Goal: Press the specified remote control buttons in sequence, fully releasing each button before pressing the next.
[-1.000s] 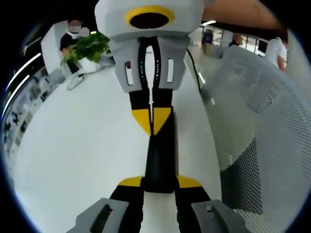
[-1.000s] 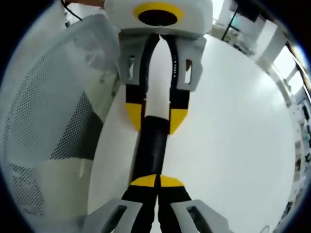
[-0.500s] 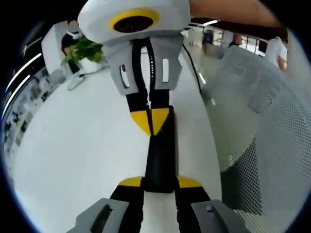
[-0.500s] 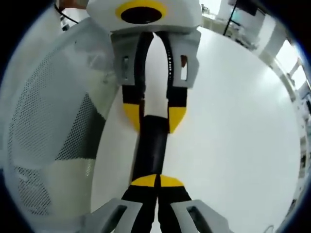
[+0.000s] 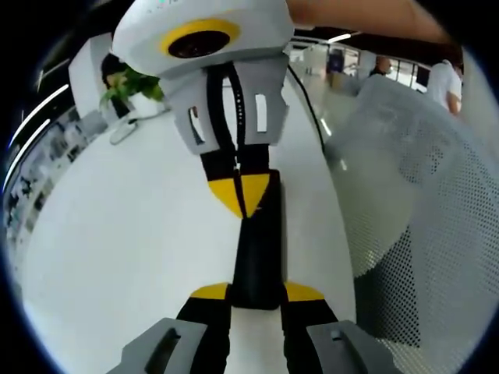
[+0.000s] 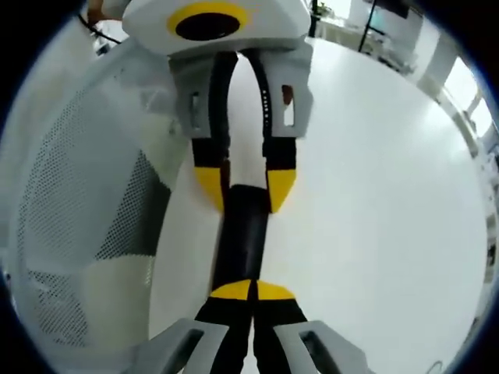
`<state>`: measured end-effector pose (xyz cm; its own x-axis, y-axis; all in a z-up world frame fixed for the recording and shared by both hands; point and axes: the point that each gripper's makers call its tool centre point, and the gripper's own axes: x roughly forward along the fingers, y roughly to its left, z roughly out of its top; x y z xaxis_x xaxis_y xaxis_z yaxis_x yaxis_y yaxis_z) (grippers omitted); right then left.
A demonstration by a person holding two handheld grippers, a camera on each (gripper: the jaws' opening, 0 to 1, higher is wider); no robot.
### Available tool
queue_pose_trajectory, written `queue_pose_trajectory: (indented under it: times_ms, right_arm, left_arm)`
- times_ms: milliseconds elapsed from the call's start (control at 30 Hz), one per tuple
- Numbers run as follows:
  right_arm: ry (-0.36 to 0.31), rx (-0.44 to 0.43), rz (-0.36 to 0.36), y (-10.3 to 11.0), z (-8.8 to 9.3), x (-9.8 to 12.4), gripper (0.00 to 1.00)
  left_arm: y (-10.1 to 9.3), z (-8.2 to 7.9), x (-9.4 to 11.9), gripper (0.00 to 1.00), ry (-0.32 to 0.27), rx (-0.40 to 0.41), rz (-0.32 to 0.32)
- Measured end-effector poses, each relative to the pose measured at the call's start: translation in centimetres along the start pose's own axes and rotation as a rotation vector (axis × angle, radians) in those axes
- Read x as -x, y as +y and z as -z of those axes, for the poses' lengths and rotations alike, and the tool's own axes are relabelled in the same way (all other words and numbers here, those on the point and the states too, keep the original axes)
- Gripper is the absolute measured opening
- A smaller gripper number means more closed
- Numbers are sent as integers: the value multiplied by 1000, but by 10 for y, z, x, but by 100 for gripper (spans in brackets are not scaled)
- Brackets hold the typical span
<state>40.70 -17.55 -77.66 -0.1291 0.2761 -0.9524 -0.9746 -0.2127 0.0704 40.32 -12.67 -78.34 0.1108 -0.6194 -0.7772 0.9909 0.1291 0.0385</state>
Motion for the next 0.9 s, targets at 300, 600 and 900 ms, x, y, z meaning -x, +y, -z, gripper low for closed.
queue_pose_trajectory:
  times_ms: [300, 600, 900]
  right_arm:
    - [-20, 7, 33, 0, 0, 2, 0]
    - [-68, -7, 70, -4, -5, 11, 0]
    - [-67, 17, 86, 1, -7, 19, 0]
  left_arm:
    - [-1, -1, 0, 23, 0, 1, 3]
    - [-1, 0, 0, 23, 5, -4, 0]
    - [0, 0, 0, 23, 11, -8, 0]
